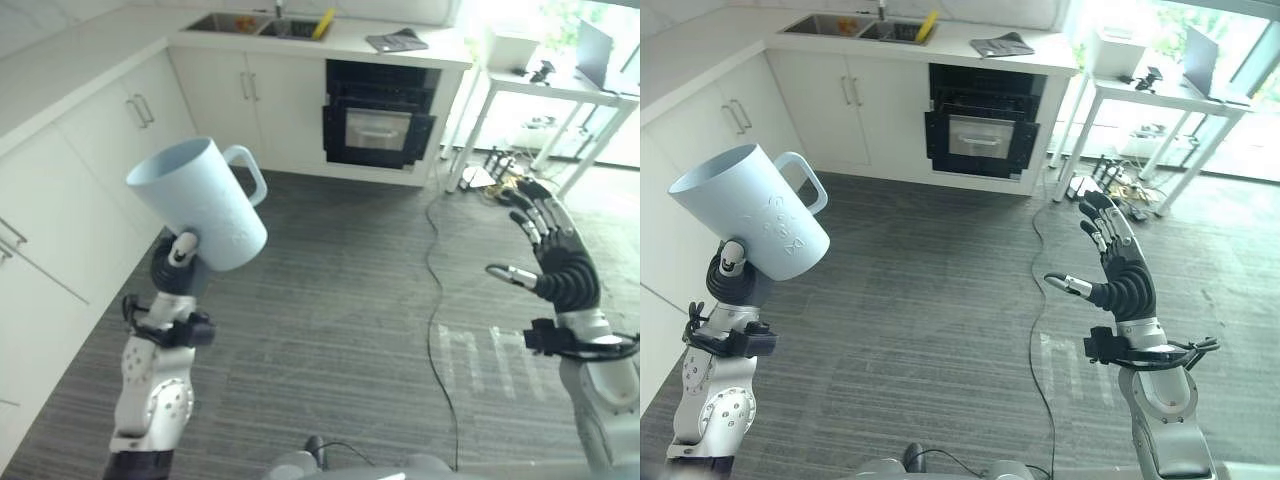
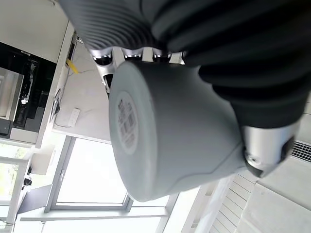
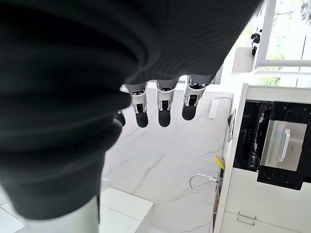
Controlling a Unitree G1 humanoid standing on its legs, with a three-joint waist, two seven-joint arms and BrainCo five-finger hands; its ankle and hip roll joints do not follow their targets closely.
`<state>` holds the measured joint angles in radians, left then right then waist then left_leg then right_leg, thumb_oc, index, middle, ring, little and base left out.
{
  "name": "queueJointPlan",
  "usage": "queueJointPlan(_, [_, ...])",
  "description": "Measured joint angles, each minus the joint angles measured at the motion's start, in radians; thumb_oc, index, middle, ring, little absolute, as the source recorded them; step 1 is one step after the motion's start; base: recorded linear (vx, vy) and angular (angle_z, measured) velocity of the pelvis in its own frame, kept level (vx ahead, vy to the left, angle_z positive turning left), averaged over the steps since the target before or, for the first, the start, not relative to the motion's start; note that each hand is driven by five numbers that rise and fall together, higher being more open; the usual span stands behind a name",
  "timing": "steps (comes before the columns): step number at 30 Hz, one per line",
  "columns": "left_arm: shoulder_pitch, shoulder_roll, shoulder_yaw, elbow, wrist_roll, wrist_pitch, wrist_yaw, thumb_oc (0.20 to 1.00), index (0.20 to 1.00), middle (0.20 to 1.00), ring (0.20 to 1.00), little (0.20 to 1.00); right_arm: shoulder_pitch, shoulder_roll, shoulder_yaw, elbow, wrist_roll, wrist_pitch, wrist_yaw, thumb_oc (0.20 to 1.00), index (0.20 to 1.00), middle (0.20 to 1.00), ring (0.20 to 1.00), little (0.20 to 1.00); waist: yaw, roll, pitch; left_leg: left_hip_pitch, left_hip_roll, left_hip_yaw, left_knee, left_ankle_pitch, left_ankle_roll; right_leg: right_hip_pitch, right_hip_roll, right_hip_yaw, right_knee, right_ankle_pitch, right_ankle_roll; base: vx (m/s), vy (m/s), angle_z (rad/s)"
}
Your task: Place the dishes in the dishwasher.
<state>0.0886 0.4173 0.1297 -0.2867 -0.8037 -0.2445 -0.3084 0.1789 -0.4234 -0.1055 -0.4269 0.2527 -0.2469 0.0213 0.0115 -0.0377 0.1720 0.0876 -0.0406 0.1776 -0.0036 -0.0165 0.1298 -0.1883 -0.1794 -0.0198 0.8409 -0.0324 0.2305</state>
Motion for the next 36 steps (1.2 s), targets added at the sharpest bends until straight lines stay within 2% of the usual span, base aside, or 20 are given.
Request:
queueJointPlan(1, [-0.003, 0.008, -0.009, -0.005, 0.002, 0.014, 0.003, 0.2, 0.2, 0.2, 0.2, 0.2, -0.021, -0.004, 0.036, 0.026, -0.018, -0.002, -0.007, 1.0, 1.0, 1.0, 1.0, 1.0, -0.009, 0.019, 0.0, 0.041, -0.001, 0.017, -0.044, -0.001, -0.006, -0.047, 0.015, -0.099, -0.068, -0.068, -0.049, 0.33, 0.047, -0.18])
queueJointPlan(2, [-0.004, 0.029, -0.01, -0.013, 0.002, 0.021, 0.006, 0.2, 0.2, 0.2, 0.2, 0.2, -0.017, -0.012, 0.039, 0.036, -0.018, -0.001, -0.007, 1.0, 1.0, 1.0, 1.0, 1.0, -0.012, 0.02, -0.001, 0.053, -0.005, 0.026, -0.052, -0.007, -0.019, -0.04, 0.045, -0.132, -0.229, -0.086, -0.079, 0.29, -0.057, -0.18])
queueJointPlan(5, [0.008, 0.026, 0.015, -0.009, 0.0, 0.026, 0.014, 0.2, 0.2, 0.2, 0.2, 0.2, 0.03, -0.057, -0.015, 0.035, -0.013, -0.006, 0.006, 1.0, 1.0, 1.0, 1.0, 1.0, -0.036, 0.026, 0.003, 0.068, -0.019, 0.03, -0.063, -0.036, -0.041, -0.022, 0.108, -0.245, -0.642, -0.044, -0.145, 0.38, -0.125, -0.03])
queueJointPlan(7, [0.02, -0.025, 0.026, 0.018, 0.0, 0.025, 0.012, 0.2, 0.2, 0.2, 0.2, 0.2, 0.056, -0.081, -0.041, 0.038, 0.006, -0.015, 0.015, 1.0, 1.0, 1.0, 1.0, 1.0, -0.076, 0.055, 0.017, 0.101, -0.017, 0.004, -0.05, -0.092, -0.049, -0.069, 0.105, -0.196, -0.833, 0.095, -0.111, 0.53, -0.245, 0.06])
queueJointPlan(8, [0.025, -0.03, 0.018, 0.033, 0.0, 0.027, 0.012, 0.2, 0.2, 0.2, 0.2, 0.2, 0.066, -0.076, -0.041, 0.038, 0.006, -0.024, 0.017, 1.0, 1.0, 1.0, 1.0, 1.0, -0.11, 0.046, 0.024, 0.135, -0.021, -0.015, -0.042, -0.109, -0.06, -0.075, 0.077, -0.179, -0.917, 0.137, -0.097, 0.45, -0.278, 0.32])
queueJointPlan(12, [0.064, -0.011, 0.015, -0.002, 0.0, 0.025, 0.01, 0.2, 0.2, 0.2, 0.2, 0.2, 0.082, -0.075, -0.041, 0.025, 0.007, -0.03, 0.007, 1.0, 1.0, 1.0, 1.0, 1.0, -0.147, 0.029, 0.009, 0.272, 0.025, -0.07, -0.05, -0.194, -0.124, -0.007, 0.055, -0.176, -0.857, 0.128, -0.101, 0.34, -0.311, 0.56])
queueJointPlan(14, [0.053, -0.014, -0.016, -0.035, -0.001, 0.025, 0.024, 0.2, 0.2, 0.2, 0.2, 0.2, 0.032, -0.079, -0.041, 0.025, 0.007, -0.023, -0.014, 1.0, 1.0, 1.0, 1.0, 1.0, -0.144, 0.08, 0.007, 0.288, 0.105, -0.078, -0.043, -0.213, -0.163, -0.003, 0.131, -0.18, -0.825, 0.187, -0.13, 0.29, -0.284, 0.48])
queueJointPlan(15, [0.041, -0.015, -0.039, -0.054, -0.001, 0.025, 0.029, 0.2, 0.2, 0.2, 0.2, 0.2, 0.002, -0.079, -0.039, 0.026, 0.007, -0.02, -0.021, 1.0, 1.0, 1.0, 1.0, 1.0, -0.138, 0.089, 0.006, 0.295, 0.125, -0.046, -0.032, -0.195, -0.191, 0.002, 0.156, -0.178, -0.811, 0.211, -0.165, 0.26, -0.271, 0.34])
queueJointPlan(17, [0.026, -0.015, -0.06, -0.07, 0.0, 0.026, 0.034, 0.2, 0.2, 0.2, 0.2, 0.2, -0.061, -0.094, -0.03, 0.031, 0.007, -0.015, -0.03, 1.0, 1.0, 1.0, 1.0, 1.0, -0.135, 0.102, 0.001, 0.296, 0.163, 0.001, 0.028, -0.166, -0.224, 0.014, 0.189, -0.184, -0.783, 0.175, -0.25, 0.22, -0.27, -0.1])
queueJointPlan(19, [0.019, -0.014, -0.056, -0.068, 0.0, 0.026, 0.046, 0.2, 0.2, 0.2, 0.2, 0.2, -0.08, -0.127, -0.036, 0.032, 0.008, -0.011, -0.031, 1.0, 1.0, 1.0, 1.0, 1.0, -0.132, 0.095, 0.001, 0.24, 0.191, 0.022, 0.217, -0.13, -0.274, 0.064, 0.214, -0.178, -0.798, 0.148, -0.286, 0.16, -0.243, -0.34])
queueJointPlan(21, [0.033, -0.02, -0.043, -0.071, -0.001, 0.023, 0.049, 0.2, 0.2, 0.2, 0.2, 0.2, -0.053, -0.136, -0.07, 0.034, 0.009, -0.003, -0.03, 1.0, 1.0, 1.0, 1.0, 1.0, -0.106, 0.059, 0.006, 0.062, 0.216, 0.005, 0.614, -0.041, -0.318, 0.117, 0.222, -0.124, -0.825, 0.143, -0.296, 0.14, -0.185, -0.62])
queueJointPlan(24, [0.061, -0.021, -0.051, -0.07, 0.0, 0.025, 0.041, 0.2, 0.2, 0.2, 0.2, 0.2, -0.023, -0.129, -0.06, 0.067, 0.026, -0.011, -0.026, 1.0, 1.0, 1.0, 1.0, 1.0, -0.129, 0.022, 0.002, -0.199, 0.17, -0.047, 0.85, -0.06, -0.309, 0.17, 0.224, -0.1, -0.852, 0.099, -0.358, 0.25, -0.116, -0.27])
queueJointPlan(25, [0.071, -0.027, -0.054, -0.073, 0.0, 0.021, 0.033, 0.2, 0.2, 0.2, 0.2, 0.2, -0.028, -0.097, -0.064, 0.115, 0.027, 0.004, -0.024, 1.0, 1.0, 1.0, 1.0, 1.0, -0.101, -0.01, 0.016, -0.336, 0.141, -0.004, 0.88, -0.064, -0.216, 0.185, 0.217, -0.097, -0.885, 0.072, -0.318, 0.26, 0.084, -0.65])
queueJointPlan(26, [0.099, -0.035, -0.057, -0.056, 0.0, 0.021, 0.031, 0.2, 0.2, 0.2, 0.2, 0.2, -0.028, -0.082, -0.06, 0.143, 0.027, 0.006, -0.017, 1.0, 1.0, 1.0, 1.0, 1.0, -0.073, 0.004, 0.025, -0.329, 0.162, 0.023, 0.707, -0.083, -0.176, 0.212, 0.206, -0.175, -0.859, -0.012, -0.207, 0.27, 0.115, -1.1])
queueJointPlan(27, [0.139, -0.042, -0.043, -0.055, -0.001, 0.019, 0.034, 0.2, 0.2, 0.2, 0.2, 0.2, -0.025, -0.093, -0.057, 0.135, 0.031, 0.017, -0.014, 1.0, 1.0, 1.0, 1.0, 1.0, -0.054, 0.023, 0.024, -0.306, 0.193, 0.039, 0.505, -0.078, -0.18, 0.205, 0.192, -0.16, -0.78, 0.014, -0.27, 0.29, 0.153, -0.8])
queueJointPlan(28, [0.157, -0.025, -0.035, -0.045, -0.001, 0.014, 0.03, 0.2, 0.2, 0.2, 0.2, 0.2, -0.008, -0.099, -0.055, 0.113, 0.034, 0.015, -0.01, 1.0, 1.0, 1.0, 1.0, 1.0, -0.069, 0.016, 0.024, -0.264, 0.196, 0.06, 0.296, -0.052, -0.192, 0.275, 0.218, -0.167, -0.829, 0.003, -0.331, 0.39, 0.185, -0.47])
queueJointPlan(30, [0.166, -0.014, -0.032, -0.019, -0.001, -0.011, 0.02, 0.2, 0.2, 0.2, 0.2, 0.2, 0.017, -0.096, -0.053, 0.09, 0.035, 0.003, -0.002, 1.0, 1.0, 1.0, 1.0, 1.0, -0.09, 0.056, 0.0, -0.222, 0.173, 0.049, -0.098, 0.019, -0.204, 0.344, 0.267, -0.147, -0.881, -0.032, -0.274, 0.39, 0.139, -0.27])
queueJointPlan(32, [0.152, -0.019, -0.029, 0.015, -0.001, -0.021, 0.022, 0.2, 0.2, 0.2, 0.2, 0.2, 0.022, -0.11, -0.021, 0.1, 0.043, 0.013, 0.012, 1.0, 1.0, 1.0, 1.0, 1.0, -0.075, 0.051, 0.005, -0.246, 0.155, -0.007, -0.097, 0.059, -0.217, 0.388, 0.284, -0.1, -0.877, -0.034, -0.288, 0.36, 0.125, -0.55])
queueJointPlan(34, [0.145, -0.034, -0.03, 0.022, -0.001, -0.026, 0.009, 0.2, 0.2, 0.2, 0.2, 0.2, 0.019, -0.12, -0.029, 0.099, 0.045, 0.014, 0.018, 1.0, 1.0, 1.0, 1.0, 1.0, -0.073, 0.038, 0.011, -0.293, 0.148, 0.004, -0.09, 0.066, -0.216, 0.447, 0.292, -0.081, -0.903, -0.049, -0.281, 0.35, 0.195, -0.39])
queueJointPlan(36, [0.148, -0.033, -0.028, 0.023, -0.001, -0.033, 0.003, 0.2, 0.2, 0.2, 0.2, 0.2, 0.019, -0.119, -0.032, 0.098, 0.045, 0.015, 0.027, 1.0, 1.0, 1.0, 1.0, 1.0, -0.056, 0.013, 0.019, -0.295, 0.121, 0.067, -0.088, 0.078, -0.17, 0.506, 0.275, -0.065, -0.914, -0.065, -0.256, 0.36, 0.255, -0.53])
